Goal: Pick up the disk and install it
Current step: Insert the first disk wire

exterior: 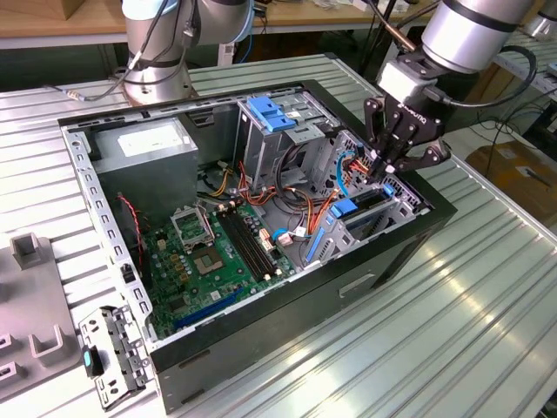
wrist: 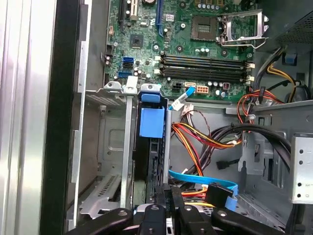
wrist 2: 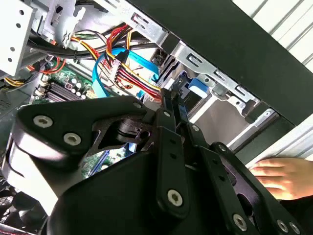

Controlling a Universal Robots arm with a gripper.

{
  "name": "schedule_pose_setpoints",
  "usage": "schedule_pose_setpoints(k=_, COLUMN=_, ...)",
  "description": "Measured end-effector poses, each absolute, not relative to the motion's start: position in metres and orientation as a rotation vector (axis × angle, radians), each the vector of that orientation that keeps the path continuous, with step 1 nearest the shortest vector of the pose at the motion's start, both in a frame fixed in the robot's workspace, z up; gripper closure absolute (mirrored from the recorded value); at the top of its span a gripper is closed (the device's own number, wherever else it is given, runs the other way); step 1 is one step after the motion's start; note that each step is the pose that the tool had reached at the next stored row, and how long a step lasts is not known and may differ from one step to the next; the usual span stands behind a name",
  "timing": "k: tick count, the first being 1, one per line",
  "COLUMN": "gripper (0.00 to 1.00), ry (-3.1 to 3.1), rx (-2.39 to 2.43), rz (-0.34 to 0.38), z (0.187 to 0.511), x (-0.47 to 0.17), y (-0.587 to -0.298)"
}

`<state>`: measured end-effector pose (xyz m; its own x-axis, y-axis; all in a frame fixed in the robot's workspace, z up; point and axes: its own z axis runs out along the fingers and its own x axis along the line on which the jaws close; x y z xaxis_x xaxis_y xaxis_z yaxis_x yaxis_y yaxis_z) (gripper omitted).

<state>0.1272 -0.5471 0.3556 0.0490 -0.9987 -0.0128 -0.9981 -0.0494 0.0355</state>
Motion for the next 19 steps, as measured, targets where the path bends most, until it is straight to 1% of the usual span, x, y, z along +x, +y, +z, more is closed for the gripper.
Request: schedule_pose_setpoints(k=19, gripper=0.84, ry=-2.175, rx=2.244, rz=-0.053, z=0.35, x=0.1218, y=-0.5535)
